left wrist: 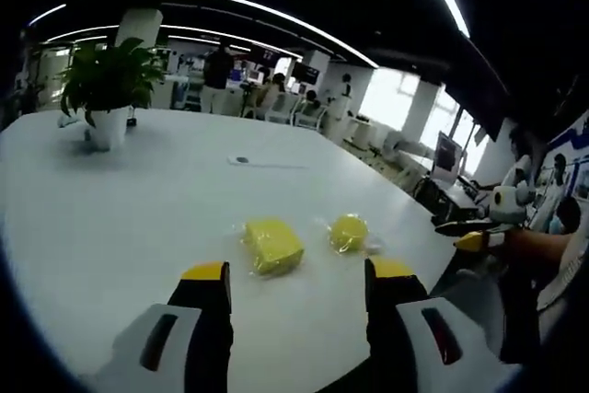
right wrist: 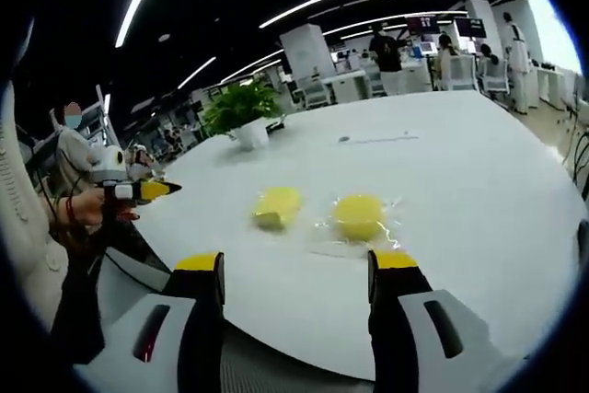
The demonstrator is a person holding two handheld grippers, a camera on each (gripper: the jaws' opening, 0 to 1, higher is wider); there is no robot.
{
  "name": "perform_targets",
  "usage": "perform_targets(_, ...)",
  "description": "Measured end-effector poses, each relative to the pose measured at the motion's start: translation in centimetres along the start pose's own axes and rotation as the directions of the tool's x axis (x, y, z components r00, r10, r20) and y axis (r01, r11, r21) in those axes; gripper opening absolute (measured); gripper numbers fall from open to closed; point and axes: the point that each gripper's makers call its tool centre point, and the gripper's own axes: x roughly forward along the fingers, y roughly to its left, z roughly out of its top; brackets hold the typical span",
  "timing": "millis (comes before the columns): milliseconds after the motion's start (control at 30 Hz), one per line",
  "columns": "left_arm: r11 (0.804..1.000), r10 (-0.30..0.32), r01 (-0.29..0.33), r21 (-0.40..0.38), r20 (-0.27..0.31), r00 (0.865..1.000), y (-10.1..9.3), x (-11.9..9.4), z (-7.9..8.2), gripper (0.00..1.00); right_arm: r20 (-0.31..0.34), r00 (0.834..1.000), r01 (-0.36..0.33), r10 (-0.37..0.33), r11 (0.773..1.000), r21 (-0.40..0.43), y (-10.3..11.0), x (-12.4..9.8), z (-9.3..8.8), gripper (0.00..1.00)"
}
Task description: Compare the silicone blocks by pressing each to a similar depth, holding the contact briefly, and releasing to observe deformation and rebound differences across the visible hardness samples.
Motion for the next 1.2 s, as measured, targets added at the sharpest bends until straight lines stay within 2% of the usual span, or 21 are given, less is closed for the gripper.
perform_targets(300,1.0,0.01,-0.01,0.014,-0.006,1.0,-0.5,-0.3,0.0,0.57,0.003,1.0,-0.004,0.004,1.0,0.005,0.0,-0.1,-0.3,0.58)
perform_targets(733,1.0,-0.013,0.013,0.02,-0.006,1.0,-1.1,0.3,0.4,0.57,-0.015,1.0,-0.025,0.026,0.999,0.02,-0.2,-0.3,-1.1,0.57)
perform_targets(900,1.0,-0.024,0.024,-0.013,0.023,0.999,-1.2,0.8,1.0,0.57,-0.017,0.999,-0.03,0.03,0.999,0.018,-0.3,-0.4,-1.1,0.56)
perform_targets(1067,0.996,-0.031,0.036,-0.084,0.061,0.998,-1.2,1.5,1.9,0.55,-0.028,0.999,-0.033,0.034,0.999,0.033,-0.7,-0.5,-1.6,0.56)
perform_targets(1200,0.994,-0.037,0.043,-0.098,0.057,0.998,-1.4,2.6,2.1,0.56,-0.025,0.999,-0.032,0.033,0.999,0.038,-1.1,-0.6,-1.4,0.56)
